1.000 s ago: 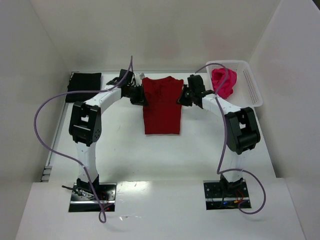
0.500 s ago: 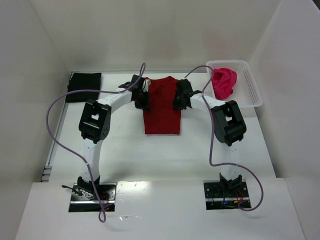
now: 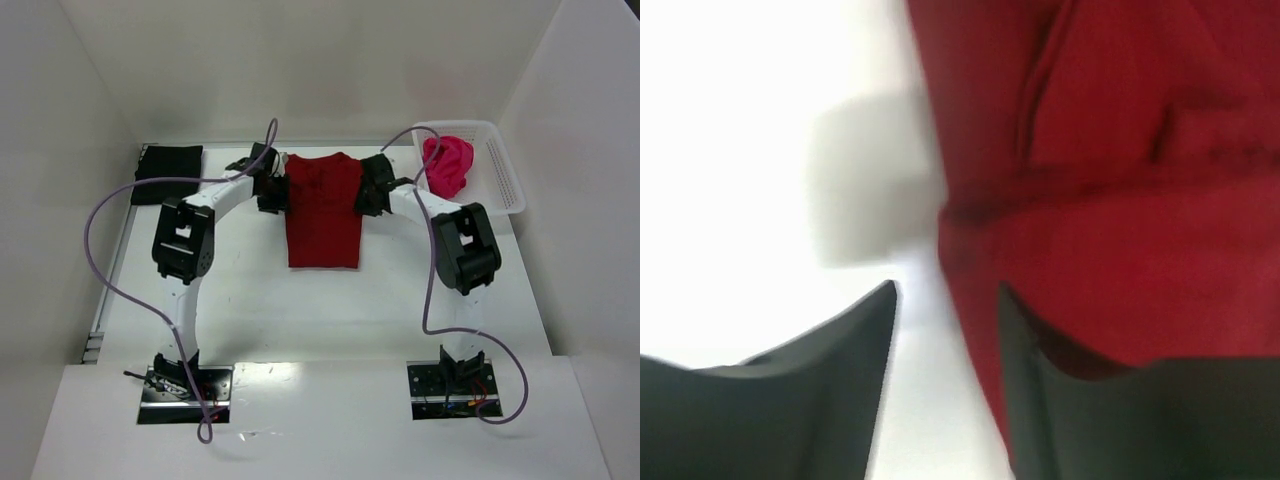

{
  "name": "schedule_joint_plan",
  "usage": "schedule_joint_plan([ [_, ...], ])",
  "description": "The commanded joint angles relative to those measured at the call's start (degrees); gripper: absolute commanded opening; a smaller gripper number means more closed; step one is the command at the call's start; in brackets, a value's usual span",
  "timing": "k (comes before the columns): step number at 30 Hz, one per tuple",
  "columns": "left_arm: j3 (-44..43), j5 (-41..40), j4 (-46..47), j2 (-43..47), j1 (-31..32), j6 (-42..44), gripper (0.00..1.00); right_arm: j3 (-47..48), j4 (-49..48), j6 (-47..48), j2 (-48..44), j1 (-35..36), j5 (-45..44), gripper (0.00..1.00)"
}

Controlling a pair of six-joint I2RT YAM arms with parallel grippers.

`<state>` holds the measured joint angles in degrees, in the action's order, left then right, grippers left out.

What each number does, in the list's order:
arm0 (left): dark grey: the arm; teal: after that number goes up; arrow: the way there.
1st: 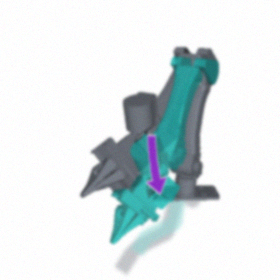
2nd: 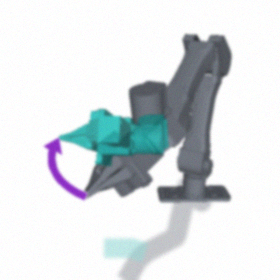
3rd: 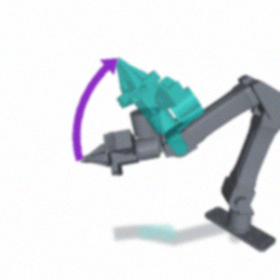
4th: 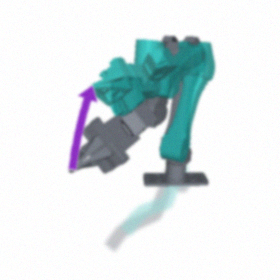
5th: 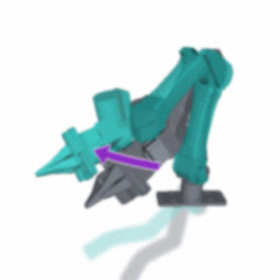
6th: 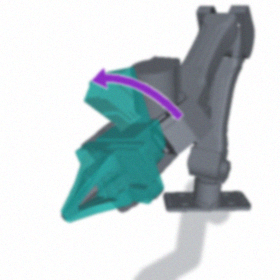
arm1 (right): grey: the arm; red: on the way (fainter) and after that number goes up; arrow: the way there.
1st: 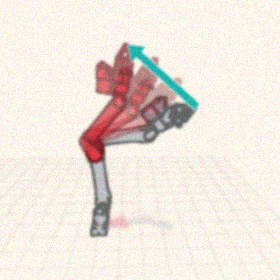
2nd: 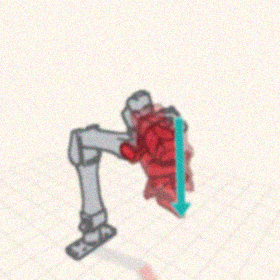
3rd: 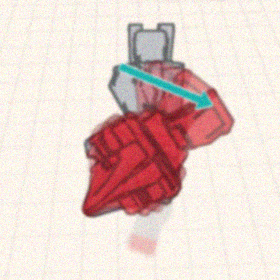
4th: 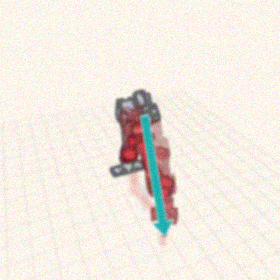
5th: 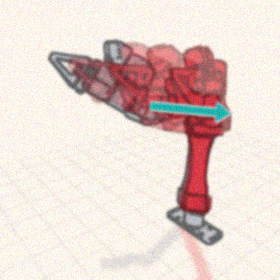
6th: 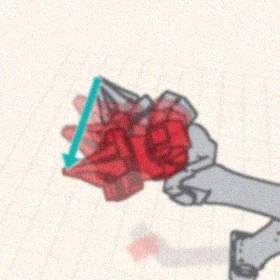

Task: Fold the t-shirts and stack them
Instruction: Fold the folded rectangular tshirt in 1/3 of the way, then grab one side of the 2/3 rectangular tshirt with both arms

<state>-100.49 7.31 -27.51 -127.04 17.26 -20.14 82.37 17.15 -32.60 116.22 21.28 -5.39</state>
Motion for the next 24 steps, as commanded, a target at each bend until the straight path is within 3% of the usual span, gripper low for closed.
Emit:
schedule_joint_plan([
  [1,3.62,3.92,-1.06,9.61,-0.29,2.04,0.55,-2.37,-1.06,0.78,-9.33,-0.36,1.87,0.41],
  [3,6.17,4.9,-2.54,14.0,-0.29,3.26,0.65,-4.31,-1.06,0.78,-14.43,-0.36,2.4,0.5],
  [9,15.39,11.58,-5.89,22.18,-0.29,4.32,0.77,-9.32,4.91,2.8,-19.44,0.42,11.63,0.74],
  [14,22.87,12.36,-6.68,24.12,0.94,3.09,0.8,-18.81,3.78,2.01,-22.27,2.54,13.46,0.8],
  [19,28.76,14.84,-4.57,26.5,1.46,0.46,0.8,-27.85,1.49,-1.15,-25.69,3.07,17.96,0.8],
  [24,31.67,16.24,-2.21,28.34,2.69,-2.18,0.8,-29.19,2.01,-2.9,-28.25,4.3,16.55,0.8],
])
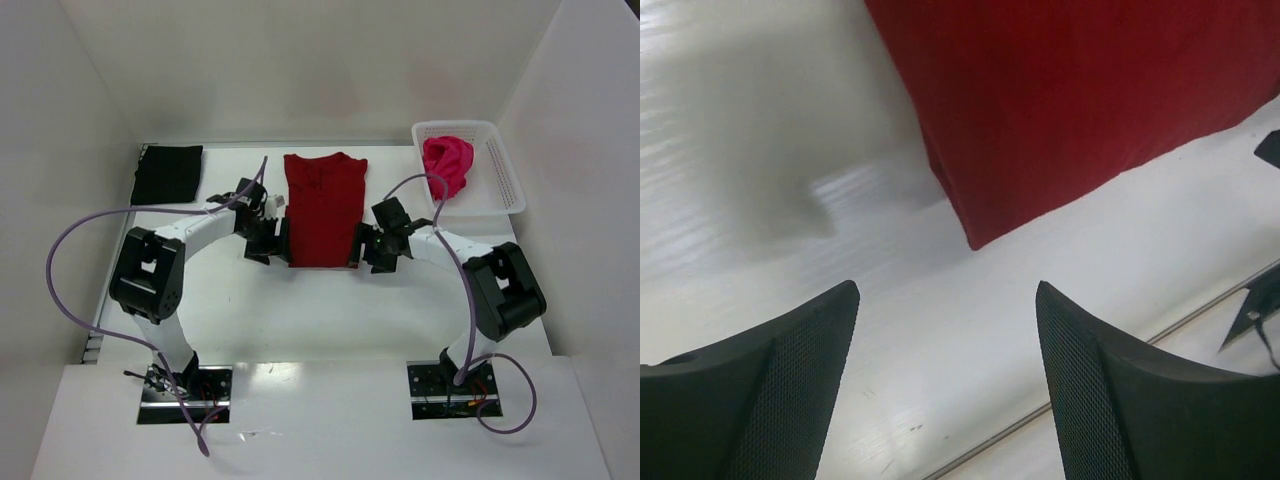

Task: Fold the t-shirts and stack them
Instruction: Grab one side of the 2/3 rectangular tshirt with both arms

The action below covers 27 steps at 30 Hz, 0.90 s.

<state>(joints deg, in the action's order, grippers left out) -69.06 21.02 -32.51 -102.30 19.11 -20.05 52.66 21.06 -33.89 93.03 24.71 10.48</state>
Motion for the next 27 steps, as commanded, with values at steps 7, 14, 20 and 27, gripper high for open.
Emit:
schedule_joint_plan([
  [7,2.08,0.0,8.34,2.46,3.65,-8.33,0.76,-0.02,-3.92,-4.07,-3.91,0.87,-0.81,0.79],
  [14,2.7,-3.17,8.87,0.52,3.65,-10.09,0.73,0.16,-4.09,-5.22,-2.68,1.39,-3.1,0.74],
  [20,3.23,-5.8,9.4,-0.09,3.65,-10.62,0.7,-0.46,-7.69,-7.16,-0.68,1.39,-2.49,0.68],
  [27,3.75,-6.95,10.98,-1.84,3.65,-11.67,0.68,0.69,-8.23,-7.16,2.76,1.92,-1.87,0.67],
])
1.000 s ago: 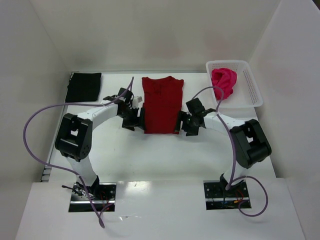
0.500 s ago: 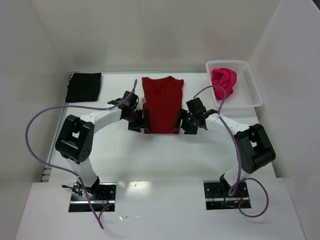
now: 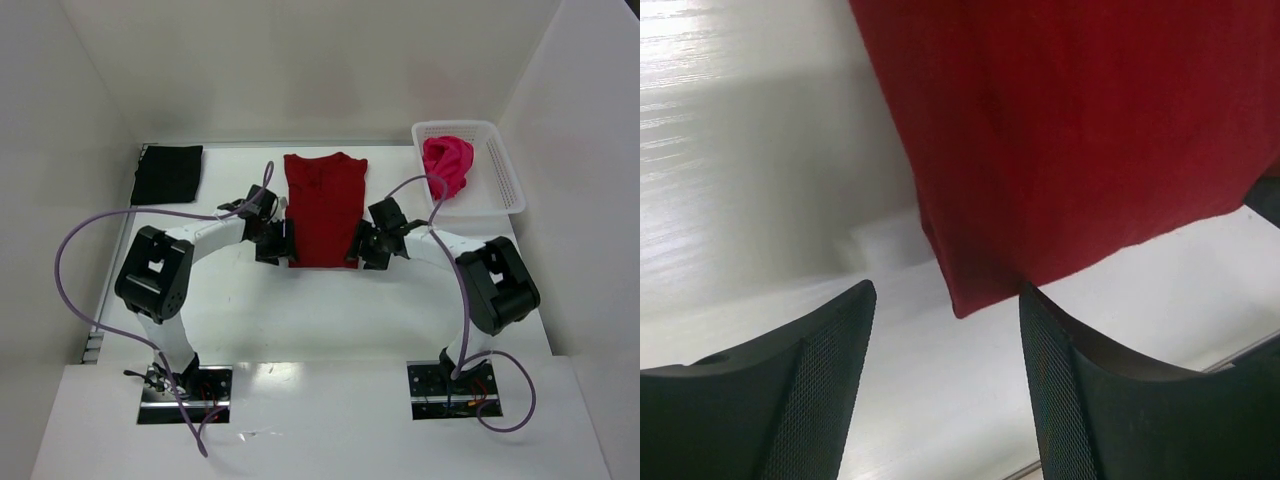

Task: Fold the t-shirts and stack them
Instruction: Grab one side of the 2/3 rectangular tshirt with both arms

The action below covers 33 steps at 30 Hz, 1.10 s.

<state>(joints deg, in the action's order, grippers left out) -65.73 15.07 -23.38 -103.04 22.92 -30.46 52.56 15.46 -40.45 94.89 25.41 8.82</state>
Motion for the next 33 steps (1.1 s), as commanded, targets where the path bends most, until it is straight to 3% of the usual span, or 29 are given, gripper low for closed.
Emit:
schedule_joint_plan([
  [1,0.43,-1.01,1.84,-1.11,-0.15,-1.27,0.68,1.4,-2.63,-0.6,1.43,1.22,-0.21,0.65],
  [6,0.43,-1.01,3.15,-1.63,-0.15,-1.27,0.63,0.88,-3.33,-0.6,1.44,1.22,-0.21,0.56],
  [12,-0.18,-0.49,4.3,-3.48,-0.15,-1.8,0.45,0.88,-3.86,-1.13,1.44,1.22,-1.34,0.43],
  [16,-0.18,0.13,4.83,-4.09,-0.15,-1.8,0.39,0.88,-3.86,-1.13,2.49,1.22,-0.83,0.38],
  [21,-0.18,0.66,4.83,-4.09,-0.15,-1.8,0.3,1.5,-5.0,-1.13,3.63,1.22,-0.12,0.22],
  [27,-0.71,2.42,4.83,-3.57,-0.15,-1.8,0.03,2.11,-5.0,-1.13,4.16,1.75,0.41,0.0],
  [33,0.51,2.95,4.22,-0.41,0.37,-1.27,0.0,2.11,-2.99,-1.65,2.32,2.8,-0.2,0.0],
])
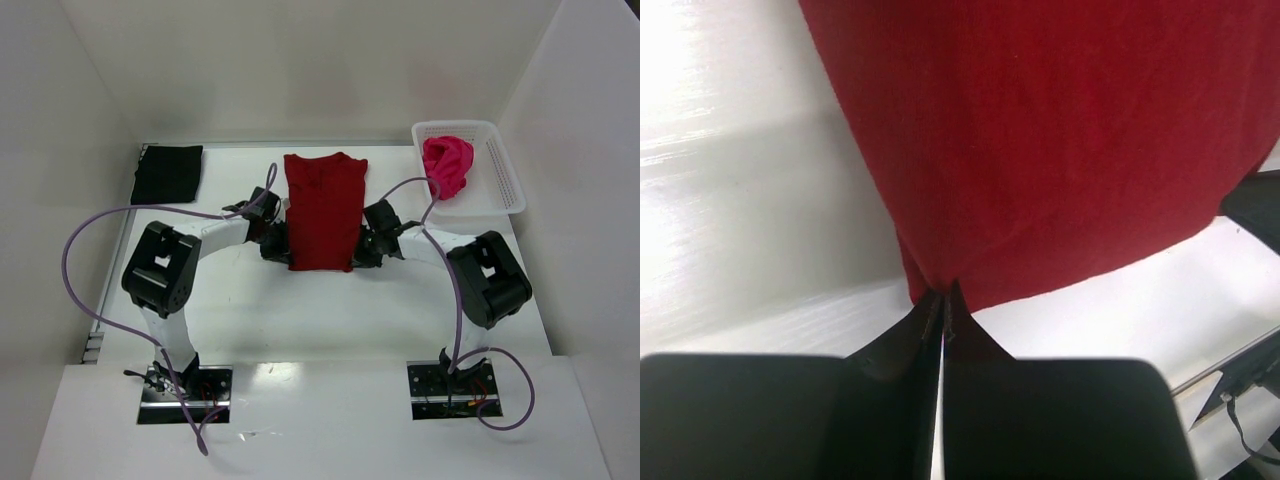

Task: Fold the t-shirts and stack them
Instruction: Grab one side of the 2/3 rectangular tshirt with both arms, then fold the long partially folded tshirt into a neat square

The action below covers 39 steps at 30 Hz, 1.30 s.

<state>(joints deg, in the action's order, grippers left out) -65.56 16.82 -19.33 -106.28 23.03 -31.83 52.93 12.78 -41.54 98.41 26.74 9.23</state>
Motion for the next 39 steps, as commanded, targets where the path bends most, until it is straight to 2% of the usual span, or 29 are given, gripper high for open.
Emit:
schedule_joint_plan([
  [1,0.34,1.2,-0.44,3.96,0.26,0.11,0.0,1.22,-0.29,-0.56,-1.81,1.99,-0.62,0.0],
  [9,6.05,1.2,-3.86,12.13,0.79,-0.59,0.0,-3.26,3.48,-3.02,-11.47,4.19,-1.76,0.0],
  [17,12.11,-0.65,-10.89,22.6,6.24,-4.72,0.0,-6.87,9.63,-6.09,-21.93,6.65,-2.47,0.0],
  [23,12.74,-1.26,-17.65,33.49,9.49,-7.71,0.0,-6.87,16.13,-9.43,-31.85,10.08,-2.47,0.0],
  [26,9.49,-1.78,-20.73,37.63,9.49,-9.12,0.0,-5.3,18.77,-11.19,-36.25,10.79,-1.85,0.0],
  [29,7.21,-2.32,-21.27,37.11,9.49,-9.12,0.0,-2.66,20.18,-10.59,-36.8,10.79,-1.85,0.0],
  [35,0.97,-6.88,-21.27,29.91,9.49,-5.18,0.0,2.88,18.26,-5.84,-27.58,10.79,-3.87,0.0],
  [39,-3.69,-8.54,-20.75,23.24,5.99,-2.63,0.0,7.09,16.41,-3.47,-22.4,6.67,-5.71,0.0],
])
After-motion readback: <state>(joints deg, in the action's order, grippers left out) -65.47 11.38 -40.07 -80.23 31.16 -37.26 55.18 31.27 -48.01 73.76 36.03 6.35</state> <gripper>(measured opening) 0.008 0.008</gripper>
